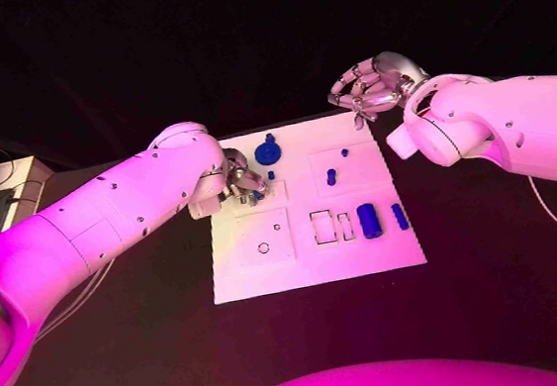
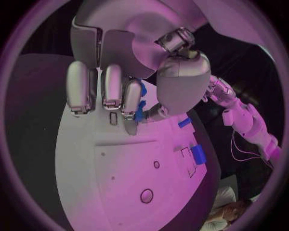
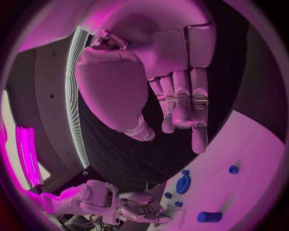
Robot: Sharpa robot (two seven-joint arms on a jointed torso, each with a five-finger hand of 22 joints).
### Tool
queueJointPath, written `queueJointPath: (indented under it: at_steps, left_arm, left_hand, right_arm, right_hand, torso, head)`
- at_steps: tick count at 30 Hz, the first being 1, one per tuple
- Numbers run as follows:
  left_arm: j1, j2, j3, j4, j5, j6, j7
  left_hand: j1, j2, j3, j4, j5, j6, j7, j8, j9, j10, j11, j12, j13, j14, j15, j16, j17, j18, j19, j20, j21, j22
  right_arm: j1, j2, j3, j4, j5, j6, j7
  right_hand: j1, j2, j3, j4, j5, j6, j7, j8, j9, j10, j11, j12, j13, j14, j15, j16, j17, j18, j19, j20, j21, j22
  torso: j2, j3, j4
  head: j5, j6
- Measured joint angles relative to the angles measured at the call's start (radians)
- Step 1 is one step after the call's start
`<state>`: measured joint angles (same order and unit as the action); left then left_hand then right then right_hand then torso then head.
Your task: Assemble the parts on the task board
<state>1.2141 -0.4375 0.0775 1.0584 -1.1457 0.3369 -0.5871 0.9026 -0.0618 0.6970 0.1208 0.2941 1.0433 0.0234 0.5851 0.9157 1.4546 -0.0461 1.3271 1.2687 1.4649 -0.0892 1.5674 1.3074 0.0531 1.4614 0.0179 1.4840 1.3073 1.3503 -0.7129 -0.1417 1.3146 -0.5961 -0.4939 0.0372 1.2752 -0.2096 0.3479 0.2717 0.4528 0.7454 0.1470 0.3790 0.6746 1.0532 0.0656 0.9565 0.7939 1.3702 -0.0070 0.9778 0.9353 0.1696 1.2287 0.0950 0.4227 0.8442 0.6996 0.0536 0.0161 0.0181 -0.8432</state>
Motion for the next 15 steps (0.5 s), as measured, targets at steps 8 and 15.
queueJointPath:
  at_steps: [8,15]
  left_arm:
    - [0.0,-0.002,0.0,0.0,0.0,-0.002,0.001]
    - [-0.001,-0.003,0.0,0.0,0.001,-0.002,0.001]
  left_hand:
    - [-0.005,-0.024,-0.017,-0.017,-0.004,0.0,0.0,-0.005,0.0,0.0,0.0,0.0,0.002,0.0,0.0,0.0,0.0,0.0,0.0,0.0,0.0,0.0]
    - [0.0,-0.031,-0.022,-0.02,-0.004,0.0,0.0,-0.005,0.001,0.0,0.0,0.0,0.003,0.0,0.0,0.0,0.0,0.0,0.0,0.0,0.0,0.0]
  right_arm:
    - [0.0,0.0,0.0,0.0,0.0,0.0,0.0]
    - [0.0,-0.001,0.0,0.0,0.0,0.0,0.0]
  right_hand:
    - [0.0,0.0,0.0,0.0,0.0,0.0,0.0,0.0,0.0,0.0,0.0,0.0,0.0,0.0,0.0,0.0,0.0,0.0,0.0,0.0,0.0,0.0]
    - [0.0,0.0,0.0,0.0,0.0,0.0,0.0,0.0,0.0,0.0,0.0,0.0,0.0,0.0,0.0,0.0,0.0,0.0,0.0,0.0,0.0,0.0]
  torso:
    - [0.0,-0.0002,-0.0003]
    - [0.0,-0.0002,-0.0005]
  head:
    - [0.0,-0.001]
    - [-0.001,-0.001]
